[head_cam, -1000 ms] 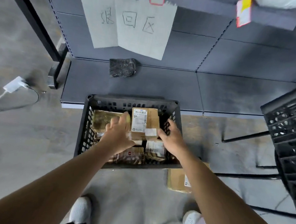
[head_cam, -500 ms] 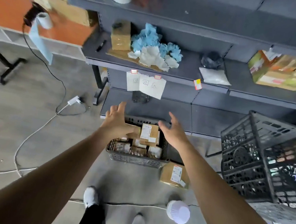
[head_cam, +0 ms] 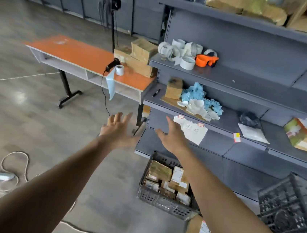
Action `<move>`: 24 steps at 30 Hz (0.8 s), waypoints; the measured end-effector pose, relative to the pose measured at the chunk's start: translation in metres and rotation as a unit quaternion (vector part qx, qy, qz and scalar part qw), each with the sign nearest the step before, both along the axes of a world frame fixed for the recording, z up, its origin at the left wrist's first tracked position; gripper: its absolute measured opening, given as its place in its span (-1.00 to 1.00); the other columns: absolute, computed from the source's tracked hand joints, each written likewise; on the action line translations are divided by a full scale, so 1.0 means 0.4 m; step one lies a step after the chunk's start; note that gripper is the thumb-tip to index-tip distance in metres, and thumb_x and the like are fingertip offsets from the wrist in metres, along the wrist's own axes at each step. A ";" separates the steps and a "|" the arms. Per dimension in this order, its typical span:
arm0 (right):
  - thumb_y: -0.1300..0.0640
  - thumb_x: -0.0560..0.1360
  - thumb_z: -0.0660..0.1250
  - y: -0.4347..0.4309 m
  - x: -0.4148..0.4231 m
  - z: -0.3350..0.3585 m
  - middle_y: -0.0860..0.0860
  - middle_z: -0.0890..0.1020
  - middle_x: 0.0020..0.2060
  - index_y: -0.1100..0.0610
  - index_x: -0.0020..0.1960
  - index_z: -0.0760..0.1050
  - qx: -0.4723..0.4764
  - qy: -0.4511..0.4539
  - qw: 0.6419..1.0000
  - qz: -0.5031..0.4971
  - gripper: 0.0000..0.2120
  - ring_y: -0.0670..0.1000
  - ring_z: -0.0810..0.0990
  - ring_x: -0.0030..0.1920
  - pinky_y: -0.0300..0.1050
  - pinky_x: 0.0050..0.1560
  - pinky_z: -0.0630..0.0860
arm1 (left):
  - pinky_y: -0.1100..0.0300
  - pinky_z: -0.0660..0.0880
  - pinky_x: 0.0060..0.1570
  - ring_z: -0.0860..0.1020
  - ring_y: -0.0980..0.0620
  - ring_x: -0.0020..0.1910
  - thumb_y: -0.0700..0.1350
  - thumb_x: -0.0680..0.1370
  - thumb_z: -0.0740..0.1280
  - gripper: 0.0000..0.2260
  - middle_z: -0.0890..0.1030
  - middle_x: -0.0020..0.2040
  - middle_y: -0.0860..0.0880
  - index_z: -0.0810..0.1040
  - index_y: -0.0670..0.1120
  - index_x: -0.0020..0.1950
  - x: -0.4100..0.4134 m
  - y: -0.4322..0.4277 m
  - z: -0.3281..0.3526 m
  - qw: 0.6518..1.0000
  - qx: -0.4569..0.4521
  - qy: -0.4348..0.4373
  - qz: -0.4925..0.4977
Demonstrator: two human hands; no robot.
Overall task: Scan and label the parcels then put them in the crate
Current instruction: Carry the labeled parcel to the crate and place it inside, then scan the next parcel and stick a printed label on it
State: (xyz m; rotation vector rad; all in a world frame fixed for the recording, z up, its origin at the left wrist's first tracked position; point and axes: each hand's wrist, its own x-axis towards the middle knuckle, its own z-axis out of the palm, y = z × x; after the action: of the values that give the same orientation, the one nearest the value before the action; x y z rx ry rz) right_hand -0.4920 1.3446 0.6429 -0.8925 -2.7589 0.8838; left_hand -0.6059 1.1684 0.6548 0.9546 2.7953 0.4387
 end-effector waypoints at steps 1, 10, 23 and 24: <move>-0.22 0.60 0.19 -0.051 -0.039 0.010 0.10 0.25 0.50 -0.02 0.59 0.03 0.031 -0.003 0.999 0.013 -0.33 0.17 0.26 0.48 0.17 0.38 0.32 | -0.16 0.27 0.36 0.07 -0.16 0.50 0.37 0.42 0.29 -0.15 0.09 0.53 -0.07 -0.04 0.13 0.56 -0.032 -0.051 0.009 1.000 -0.008 0.017 0.006; -0.24 0.58 0.18 -0.463 -0.354 0.052 0.07 0.11 0.53 -0.09 0.59 -0.03 0.220 -0.053 0.972 0.069 -0.30 0.14 0.09 0.53 0.26 0.39 0.21 | -0.21 0.12 0.43 -0.10 -0.19 0.55 0.40 0.48 0.14 -0.19 -0.09 0.59 -0.07 -0.15 0.11 0.57 -0.301 -0.480 0.054 0.988 -0.111 0.102 0.021; -0.27 0.59 0.11 -0.608 -0.717 0.048 0.05 0.02 0.57 -0.09 0.60 -0.09 0.259 -0.071 0.956 0.118 -0.31 0.15 -0.02 0.55 0.25 0.44 0.18 | -0.21 0.13 0.42 -0.12 -0.19 0.55 0.41 0.48 0.11 -0.21 -0.10 0.58 -0.06 -0.13 0.10 0.57 -0.617 -0.634 0.032 0.984 -0.119 0.119 0.052; -0.27 0.59 0.11 -0.602 -0.757 0.039 0.05 0.01 0.57 -0.08 0.60 -0.09 0.250 -0.071 0.958 0.121 -0.31 0.16 -0.02 0.55 0.24 0.44 0.20 | -0.22 0.13 0.41 -0.11 -0.19 0.55 0.41 0.48 0.11 -0.21 -0.08 0.58 -0.06 -0.12 0.10 0.57 -0.654 -0.631 0.026 0.984 -0.122 0.122 0.055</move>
State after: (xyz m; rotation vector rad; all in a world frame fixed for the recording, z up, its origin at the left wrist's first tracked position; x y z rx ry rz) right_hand -0.7947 1.1037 0.6584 -0.5527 -3.0364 0.1143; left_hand -0.8674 0.9160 0.6651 0.8530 3.0373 -0.0130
